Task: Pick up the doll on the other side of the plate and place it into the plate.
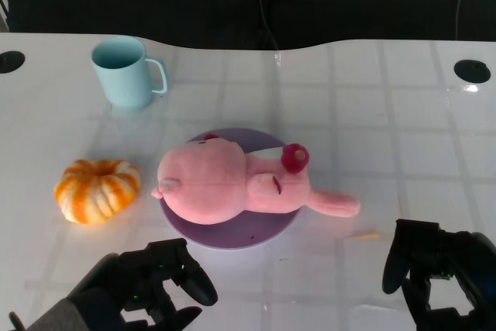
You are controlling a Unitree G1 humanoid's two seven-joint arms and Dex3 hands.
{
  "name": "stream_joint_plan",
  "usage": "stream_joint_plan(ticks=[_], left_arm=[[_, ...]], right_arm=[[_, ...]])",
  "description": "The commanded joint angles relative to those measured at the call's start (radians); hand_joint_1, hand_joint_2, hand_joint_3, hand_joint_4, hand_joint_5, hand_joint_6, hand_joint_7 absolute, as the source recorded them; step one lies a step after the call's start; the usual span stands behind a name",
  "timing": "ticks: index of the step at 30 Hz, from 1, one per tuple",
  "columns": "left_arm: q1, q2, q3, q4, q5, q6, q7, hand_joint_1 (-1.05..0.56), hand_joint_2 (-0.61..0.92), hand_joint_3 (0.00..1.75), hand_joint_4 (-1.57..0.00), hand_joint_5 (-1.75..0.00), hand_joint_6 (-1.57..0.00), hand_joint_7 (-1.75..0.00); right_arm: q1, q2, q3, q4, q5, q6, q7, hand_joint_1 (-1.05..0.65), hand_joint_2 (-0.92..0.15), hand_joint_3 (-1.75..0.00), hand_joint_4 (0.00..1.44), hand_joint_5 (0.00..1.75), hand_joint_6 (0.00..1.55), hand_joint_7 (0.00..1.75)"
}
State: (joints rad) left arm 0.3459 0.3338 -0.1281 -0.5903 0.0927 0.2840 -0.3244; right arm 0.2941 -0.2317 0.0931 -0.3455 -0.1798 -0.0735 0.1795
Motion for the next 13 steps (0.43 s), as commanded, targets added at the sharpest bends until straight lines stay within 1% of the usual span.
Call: stream_joint_plan(ticks=[1,4,6,9,13], left_arm=[[0.002,0.005,0.008,0.01,-0.006,-0.013,-0.002,-0.13,0.92,0.48,-0.59,-1.52,-0.55,-1.36],[-0.001,0.008,0.011,0.013,-0.008,-0.013,-0.002,-0.13,0.92,0.47,-0.59,-1.53,-0.55,-1.35],[-0.002,0.01,0.014,0.012,-0.009,-0.008,-0.002,-0.13,0.92,0.47,-0.6,-1.53,-0.55,-1.35],[-0.004,0.016,0.013,0.016,-0.002,-0.016,-0.003,-0.13,0.92,0.47,-0.6,-1.54,-0.55,-1.35],[-0.006,0.016,0.013,0.022,-0.003,-0.022,-0.002,-0.13,0.92,0.47,-0.59,-1.53,-0.55,-1.35]], right_arm=[[-0.011,-0.005,-0.01,0.019,0.001,-0.013,-0.007,0.11,-0.37,-1.45,0.84,1.75,0.75,1.56],[-0.018,-0.011,-0.009,0.038,-0.003,-0.044,-0.005,0.14,-0.35,-1.45,0.82,1.75,0.77,1.52],[-0.019,-0.011,-0.007,0.033,-0.008,-0.039,-0.003,0.15,-0.34,-1.46,0.81,1.75,0.78,1.49],[-0.016,-0.009,-0.006,0.021,-0.01,-0.02,0.0,0.14,-0.36,-1.42,0.81,1.75,0.79,1.46],[-0.016,-0.012,-0.007,0.02,-0.011,-0.024,0.002,0.14,-0.37,-1.4,0.82,1.75,0.8,1.43]])
